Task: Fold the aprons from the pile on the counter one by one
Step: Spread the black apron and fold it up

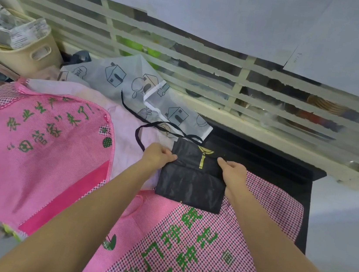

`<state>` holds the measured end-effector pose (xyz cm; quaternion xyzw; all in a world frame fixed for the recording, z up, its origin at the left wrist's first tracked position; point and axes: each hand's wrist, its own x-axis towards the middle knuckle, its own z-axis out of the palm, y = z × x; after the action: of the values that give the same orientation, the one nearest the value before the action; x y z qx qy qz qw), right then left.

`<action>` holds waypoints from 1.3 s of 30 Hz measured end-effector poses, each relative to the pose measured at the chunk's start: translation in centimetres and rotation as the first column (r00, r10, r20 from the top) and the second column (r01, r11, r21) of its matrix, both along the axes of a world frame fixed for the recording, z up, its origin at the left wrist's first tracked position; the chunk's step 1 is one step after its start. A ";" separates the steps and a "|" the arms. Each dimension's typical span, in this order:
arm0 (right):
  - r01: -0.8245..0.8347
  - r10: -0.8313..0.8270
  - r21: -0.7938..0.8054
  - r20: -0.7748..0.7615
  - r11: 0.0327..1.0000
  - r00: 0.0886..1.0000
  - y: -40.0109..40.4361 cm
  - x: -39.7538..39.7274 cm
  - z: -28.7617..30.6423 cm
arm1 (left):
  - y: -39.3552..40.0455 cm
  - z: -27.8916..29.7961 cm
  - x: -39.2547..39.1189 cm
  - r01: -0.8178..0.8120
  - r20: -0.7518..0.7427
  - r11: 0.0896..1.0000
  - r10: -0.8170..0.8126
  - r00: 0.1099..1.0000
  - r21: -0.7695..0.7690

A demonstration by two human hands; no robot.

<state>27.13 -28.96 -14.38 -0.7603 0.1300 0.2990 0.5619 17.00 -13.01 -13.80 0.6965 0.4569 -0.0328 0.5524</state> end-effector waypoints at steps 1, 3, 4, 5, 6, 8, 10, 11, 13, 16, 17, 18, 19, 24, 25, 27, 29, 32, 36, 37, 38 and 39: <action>0.032 -0.032 -0.016 0.032 0.999 0.999 0.2 0.0 -0.2 | 0.0 0.0 -0.2 0.007 0.007 1.000 -0.007 1.000 0.010; 0.060 -0.050 -0.071 0.127 0.996 0.991 0.7 -0.1 -0.8 | 0.0 0.0 -0.4 0.074 -0.008 0.989 -0.074 0.997 0.124; 0.059 -0.039 -0.107 0.175 0.992 0.984 0.8 -0.2 -1.1 | 0.0 -0.2 -0.5 0.149 -0.051 0.957 -0.140 0.989 0.247; 0.045 -0.010 -0.155 0.218 0.987 0.976 0.9 -0.3 -1.2 | 0.0 -0.2 -0.4 0.225 -0.101 0.904 -0.202 0.974 0.364; 0.013 0.042 -0.209 0.258 0.978 0.965 0.9 -0.3 -1.4 | 0.0 -0.2 -0.4 0.277 -0.132 0.850 -0.243 0.961 0.448; -0.063 0.172 -0.305 0.344 0.950 0.923 0.5 0.0 -1.5 | 0.1 0.0 -0.3 0.326 -0.178 0.805 -0.274 0.945 0.495; -0.090 0.312 -0.418 0.502 0.904 0.807 -0.3 0.3 -1.1 | 0.5 0.0 -0.1 0.317 -0.157 0.764 -0.278 0.948 0.562; -0.104 0.417 -0.481 0.610 0.871 0.673 -0.5 0.1 -0.8 | 0.5 0.0 -0.2 0.300 -0.091 0.710 -0.317 0.944 0.637; -0.209 0.620 -0.584 0.740 0.785 0.261 -0.8 -0.9 0.1 | 0.1 0.2 -0.1 0.330 0.024 0.534 -0.551 0.834 0.778; -0.433 0.828 -0.797 0.533 0.422 -0.174 -1.0 -3.3 0.0 | -0.4 -1.1 0.0 0.584 -0.174 0.179 -0.851 0.496 0.792; -0.475 0.891 -0.835 0.409 0.277 -0.200 -1.2 -3.9 -0.3 | -0.4 -1.4 -0.3 0.685 -0.281 0.112 -0.855 0.435 0.720; -0.503 0.936 -0.850 0.290 0.155 -0.202 -1.6 -4.3 -0.7 | -0.3 -1.9 -0.8 0.755 -0.343 0.113 -0.841 0.419 0.646; -0.515 0.963 -0.856 0.182 0.057 -0.196 -2.0 -4.3 -1.1 | 0.1 -2.2 -1.3 0.788 -0.358 0.162 -0.824 0.439 0.594; -0.642 0.978 -0.766 0.151 0.022 -0.147 -2.8 -3.7 -0.2 | 0.8 -0.9 -2.2 0.580 -0.021 0.781 -0.592 0.805 0.232; -0.730 0.984 -0.676 0.176 0.100 -0.028 -2.3 -3.2 0.5 | 0.7 -0.1 -1.9 0.473 0.062 0.879 -0.476 0.878 0.056; -0.841 0.966 -0.474 0.146 0.258 0.214 -1.1 -1.7 2.0 | 0.8 1.2 -1.4 0.332 0.159 0.927 -0.307 0.938 -0.172; -0.866 0.933 -0.359 0.044 0.348 0.356 0.3 0.0 3.1 | 0.8 1.9 -1.2 0.339 0.194 0.924 -0.305 0.932 -0.178; -0.864 0.869 -0.256 -0.135 0.434 0.477 1.9 2.3 3.6 | 0.5 1.5 -0.9 0.370 0.241 0.923 -0.337 0.910 -0.105; -0.850 0.875 -0.341 -0.130 0.402 0.466 2.7 4.3 2.9 | 1.3 0.2 0.2 0.373 0.187 0.904 -0.412 0.892 0.211; -0.810 0.908 -0.477 -0.055 0.342 0.416 2.8 4.5 2.7 | 1.6 -0.1 0.4 0.387 0.129 0.888 -0.426 0.895 0.249; -0.737 0.932 -0.611 0.006 0.289 0.361 2.8 4.6 2.4 | 1.7 -0.1 0.6 0.387 0.078 0.888 -0.416 0.906 0.246; -0.666 0.946 -0.703 0.031 0.249 0.321 2.8 4.5 2.3 | 1.7 -0.2 0.7 0.381 0.042 0.896 -0.400 0.915 0.227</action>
<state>31.62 -26.17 -12.09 -0.8821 -0.3488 0.3096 0.0665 17.73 -11.27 -13.98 0.8300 0.2839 -0.0633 0.4759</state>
